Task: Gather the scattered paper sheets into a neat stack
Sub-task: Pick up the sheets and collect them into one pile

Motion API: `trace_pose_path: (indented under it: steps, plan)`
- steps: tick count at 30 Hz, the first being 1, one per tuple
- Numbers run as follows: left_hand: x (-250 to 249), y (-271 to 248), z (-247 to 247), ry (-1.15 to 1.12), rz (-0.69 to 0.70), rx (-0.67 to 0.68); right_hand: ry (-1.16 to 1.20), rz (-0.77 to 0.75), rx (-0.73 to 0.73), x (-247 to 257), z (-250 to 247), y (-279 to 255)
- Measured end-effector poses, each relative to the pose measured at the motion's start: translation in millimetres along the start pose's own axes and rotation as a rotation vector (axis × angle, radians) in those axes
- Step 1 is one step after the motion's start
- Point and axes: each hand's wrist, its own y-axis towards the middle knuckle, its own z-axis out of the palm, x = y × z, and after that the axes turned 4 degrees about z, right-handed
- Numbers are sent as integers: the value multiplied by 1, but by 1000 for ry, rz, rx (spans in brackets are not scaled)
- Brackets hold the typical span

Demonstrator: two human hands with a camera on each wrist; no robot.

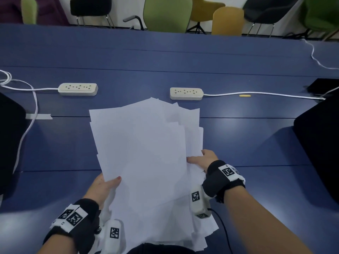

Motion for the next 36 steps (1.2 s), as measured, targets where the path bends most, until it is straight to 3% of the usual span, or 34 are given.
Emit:
trace_pose_path:
  steps: [10, 19, 24, 28, 36]
  plan:
    - [5, -2, -2, 1, 5, -23, -26, 43, 58, -12, 13, -18]
    - [5, -7, -1, 23, 20, 24, -123, -28, 66, -22, 15, -30]
    - [8, -10, -8, 32, 17, -4, 57, -107, -156, -30, -8, -31]
    - [15, -9, -10, 79, 7, -24, -10, -165, -205, -28, -29, -41]
    - [19, -4, -9, 173, -10, -52, 188, -280, -661, -14, -64, -67]
